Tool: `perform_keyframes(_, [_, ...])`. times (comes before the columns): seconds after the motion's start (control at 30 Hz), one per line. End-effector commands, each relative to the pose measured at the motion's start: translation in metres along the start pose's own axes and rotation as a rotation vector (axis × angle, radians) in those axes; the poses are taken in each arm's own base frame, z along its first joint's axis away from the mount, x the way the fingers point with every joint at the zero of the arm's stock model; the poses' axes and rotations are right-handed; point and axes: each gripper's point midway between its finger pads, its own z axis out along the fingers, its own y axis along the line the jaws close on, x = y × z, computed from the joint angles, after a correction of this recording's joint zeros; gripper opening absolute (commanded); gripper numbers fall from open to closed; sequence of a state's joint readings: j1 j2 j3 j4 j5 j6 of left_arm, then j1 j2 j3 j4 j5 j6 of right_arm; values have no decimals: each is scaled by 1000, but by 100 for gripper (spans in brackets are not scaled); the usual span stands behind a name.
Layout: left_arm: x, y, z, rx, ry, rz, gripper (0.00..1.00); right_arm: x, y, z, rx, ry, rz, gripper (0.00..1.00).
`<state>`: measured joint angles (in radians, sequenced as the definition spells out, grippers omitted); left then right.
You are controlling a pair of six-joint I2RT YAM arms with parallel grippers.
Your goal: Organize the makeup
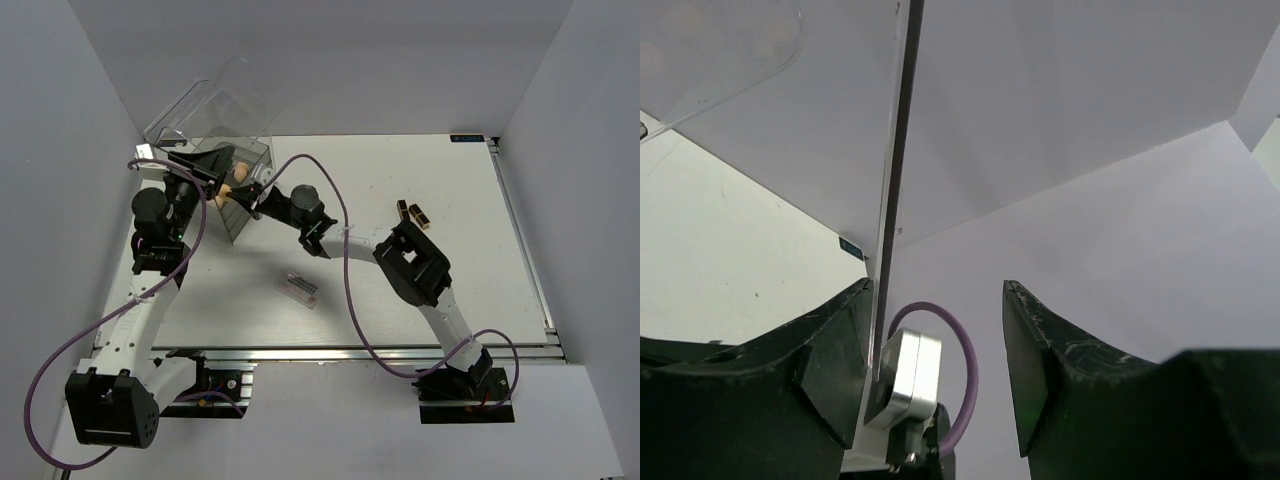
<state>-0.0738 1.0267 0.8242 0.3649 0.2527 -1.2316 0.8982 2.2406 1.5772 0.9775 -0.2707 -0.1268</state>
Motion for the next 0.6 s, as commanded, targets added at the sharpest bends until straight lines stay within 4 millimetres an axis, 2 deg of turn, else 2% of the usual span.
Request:
perform_keyframes(0.0, [-7, -35, -1, 90, 1, 17, 62, -60, -9, 18, 67, -192, -80, 0])
perform_keyframes(0.07, [-6, -34, -1, 89, 3, 16, 62, -50, -7, 21, 77, -185, -85, 0])
perform_keyframes(0.1, [-5, -34, -1, 90, 5, 16, 62, -55, -15, 26, 111, -200, -88, 0])
perform_keyframes(0.13, [-5, -34, -1, 90, 5, 15, 62, -43, -17, 28, 124, -182, -94, 0])
perform_keyframes(0.17, [-5, -33, 0, 88, 5, 14, 62, -39, -22, 30, 151, -172, -95, 0])
perform_keyframes(0.2, [-5, -33, 0, 87, 7, 15, 62, -45, -26, 34, 160, -188, -106, 0])
perform_keyframes(0.23, [-5, -33, 0, 87, 10, 15, 62, -34, -26, 35, 163, -172, -109, 0])
perform_keyframes(0.27, [-5, -32, 1, 86, 11, 17, 62, -31, -27, 36, 163, -169, -115, 0])
perform_keyframes(0.37, [-5, -33, 1, 81, 12, 19, 62, -22, -23, 37, 139, -160, -121, 11])
perform_keyframes(0.4, [-5, -34, 1, 82, 14, 20, 62, -20, -23, 36, 134, -157, -123, 20])
perform_keyframes(0.47, [-5, -34, 1, 80, 11, 21, 62, -13, -20, 33, 118, -146, -123, 28])
perform_keyframes(0.5, [-6, -34, 0, 79, 10, 19, 62, -10, -20, 32, 112, -141, -135, 36])
perform_keyframes(0.57, [-5, -33, 0, 75, 11, 21, 62, -7, -19, 30, 102, -138, -144, 42])
